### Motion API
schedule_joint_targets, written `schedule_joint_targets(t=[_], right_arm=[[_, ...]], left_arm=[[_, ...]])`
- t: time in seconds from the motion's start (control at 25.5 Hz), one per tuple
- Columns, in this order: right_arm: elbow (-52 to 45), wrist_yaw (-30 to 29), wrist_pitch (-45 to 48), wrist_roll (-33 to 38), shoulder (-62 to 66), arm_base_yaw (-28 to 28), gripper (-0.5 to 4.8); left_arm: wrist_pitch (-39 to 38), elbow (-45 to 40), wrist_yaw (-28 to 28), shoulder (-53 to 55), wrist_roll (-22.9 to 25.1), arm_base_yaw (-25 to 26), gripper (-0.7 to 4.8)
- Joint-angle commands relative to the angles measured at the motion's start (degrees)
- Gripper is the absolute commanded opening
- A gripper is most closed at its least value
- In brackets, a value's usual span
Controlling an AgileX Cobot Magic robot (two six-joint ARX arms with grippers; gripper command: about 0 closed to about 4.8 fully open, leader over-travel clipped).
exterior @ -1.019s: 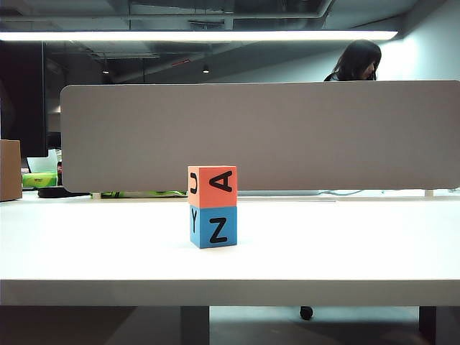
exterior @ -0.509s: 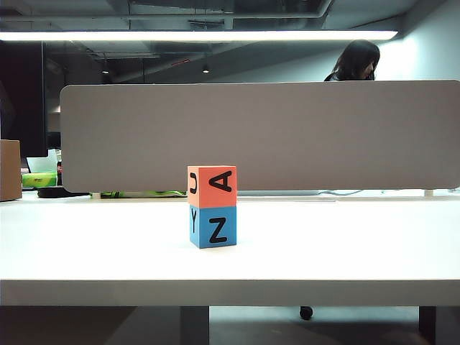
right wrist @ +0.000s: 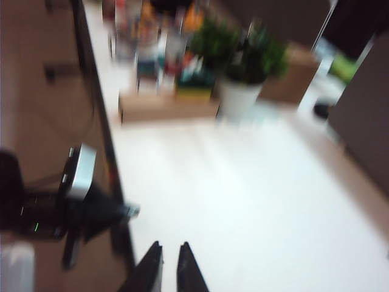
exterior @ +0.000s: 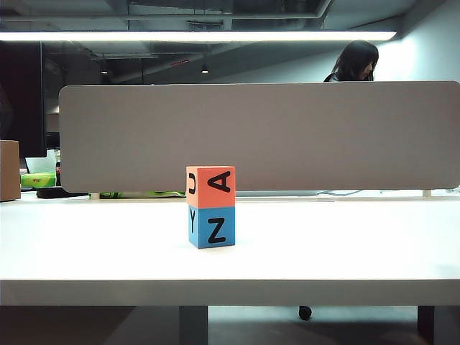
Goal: Stack the letter block on the right onto the letter block on the left.
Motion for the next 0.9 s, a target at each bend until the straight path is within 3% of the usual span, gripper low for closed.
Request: schedule_joint_targets(t=[0.04, 0.31, 0.39, 0.43, 0.55, 0.9], right_arm=[[-9.42, -6.99, 9.92, 0.50, -6.47, -7.89, 0.54], [-31.30, -10.40, 15.93, 3.21, -25.97, -29.16, 0.54], [-44.41, -10.91, 21.07, 3.23, -40.17, -39.04, 0.54], [-48.15, -9.66, 23.28, 3.23, -44.13, -41.27, 0.54], [-57.02, -7.08, 28.98, 3.23, -53.33, -44.92, 0.54], [-83.10, -7.34, 42.69, 5.16, -74.14, -51.01, 0.54]], left_arm=[[0.48, 0.28, 0.04, 0.02, 0.11, -0.09, -0.05], [0.48, 0.28, 0.09, 0.02, 0.09, -0.07, -0.05], [0.50, 0.28, 0.09, 0.02, 0.09, -0.07, -0.05], [0.46, 0.28, 0.07, 0.02, 0.11, -0.07, -0.05], [0.46, 0.28, 0.11, 0.02, 0.09, -0.07, -0.05], [0.46, 0.28, 0.07, 0.02, 0.11, -0.07, -0.05]])
